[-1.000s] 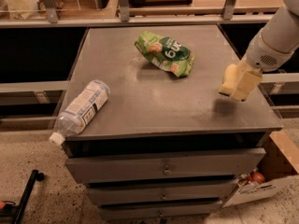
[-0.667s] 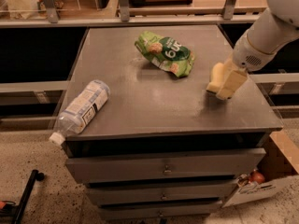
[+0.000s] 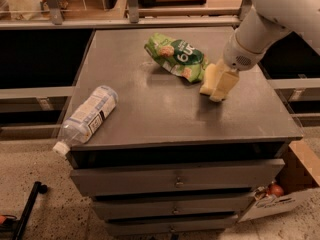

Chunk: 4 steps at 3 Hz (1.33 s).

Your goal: Move sponge near green rice chip bag

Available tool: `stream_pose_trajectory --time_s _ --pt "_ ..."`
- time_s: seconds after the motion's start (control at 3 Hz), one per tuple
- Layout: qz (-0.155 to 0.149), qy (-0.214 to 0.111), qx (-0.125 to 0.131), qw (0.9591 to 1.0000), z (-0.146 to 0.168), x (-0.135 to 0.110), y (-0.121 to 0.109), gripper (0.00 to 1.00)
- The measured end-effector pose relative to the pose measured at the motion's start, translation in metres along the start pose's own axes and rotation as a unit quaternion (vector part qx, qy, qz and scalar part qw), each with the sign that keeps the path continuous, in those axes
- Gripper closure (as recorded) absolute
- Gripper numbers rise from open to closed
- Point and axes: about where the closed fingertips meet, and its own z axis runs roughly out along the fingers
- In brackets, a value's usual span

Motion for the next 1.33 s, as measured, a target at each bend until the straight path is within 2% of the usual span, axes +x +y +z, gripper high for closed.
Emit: stream_pose_trajectory --time_s 0.33,0.67,1.33 --pt "-0.011 0.005 -0.007 0.9999 0.01 -0.021 -0.009 0.82" --pt "-0.015 0.01 -0.011 0.9998 0.019 -0.038 -0.017 0.59" --pt "-0.017 0.01 -0.013 0.9997 0.024 -0.04 -0.016 0.13"
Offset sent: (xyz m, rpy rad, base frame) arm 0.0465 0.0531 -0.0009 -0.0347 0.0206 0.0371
